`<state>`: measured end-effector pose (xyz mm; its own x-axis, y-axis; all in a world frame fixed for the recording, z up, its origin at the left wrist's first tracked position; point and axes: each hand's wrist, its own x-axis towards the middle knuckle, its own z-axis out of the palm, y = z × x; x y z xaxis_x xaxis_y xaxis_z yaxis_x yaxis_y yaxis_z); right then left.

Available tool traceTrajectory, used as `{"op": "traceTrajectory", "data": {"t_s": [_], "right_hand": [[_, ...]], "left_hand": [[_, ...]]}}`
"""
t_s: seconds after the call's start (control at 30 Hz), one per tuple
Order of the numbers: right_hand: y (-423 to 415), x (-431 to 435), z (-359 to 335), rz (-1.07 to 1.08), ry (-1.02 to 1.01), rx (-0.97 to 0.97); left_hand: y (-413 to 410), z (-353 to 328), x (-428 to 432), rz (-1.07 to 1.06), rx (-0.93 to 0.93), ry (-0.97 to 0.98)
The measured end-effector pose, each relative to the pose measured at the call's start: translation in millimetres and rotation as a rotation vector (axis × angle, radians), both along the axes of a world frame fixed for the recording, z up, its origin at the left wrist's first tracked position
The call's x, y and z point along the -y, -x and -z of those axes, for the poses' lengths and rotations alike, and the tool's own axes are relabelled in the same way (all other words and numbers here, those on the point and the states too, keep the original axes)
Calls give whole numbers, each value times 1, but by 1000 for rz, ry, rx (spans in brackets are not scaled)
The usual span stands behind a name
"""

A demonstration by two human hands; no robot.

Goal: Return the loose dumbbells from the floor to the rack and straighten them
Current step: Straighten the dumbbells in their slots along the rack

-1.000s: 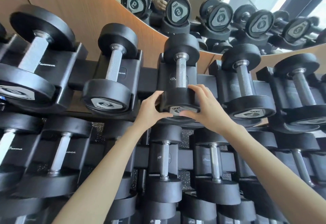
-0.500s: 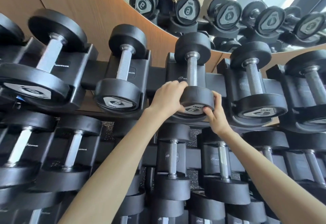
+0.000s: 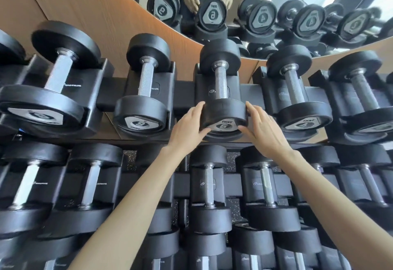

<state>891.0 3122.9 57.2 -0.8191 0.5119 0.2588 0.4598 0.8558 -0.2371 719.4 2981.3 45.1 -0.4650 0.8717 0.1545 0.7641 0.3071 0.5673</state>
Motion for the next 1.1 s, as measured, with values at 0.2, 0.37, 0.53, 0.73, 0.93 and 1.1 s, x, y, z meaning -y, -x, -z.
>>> {"op": "traceTrajectory", "data": {"t_s": [0.2, 0.37, 0.53, 0.73, 0.93, 1.1], "right_hand": [[-32, 46, -12, 132, -262, 28], [-44, 90, -22, 86, -320, -66], [-54, 119, -11, -37, -275, -50], [-75, 137, 0, -130, -259, -18], [-69, 147, -7, -186, -273, -4], [-49, 158, -13, -203, -262, -18]], "left_hand": [[1, -19, 40, 136, -415, 4], [-16, -39, 80, 87, -561, -74], [-50, -32, 122, -79, -573, -24], [-85, -15, 164, -122, -576, 137], [-87, -22, 188, -180, -598, 141], [-63, -26, 201, -170, -624, 124]]}}
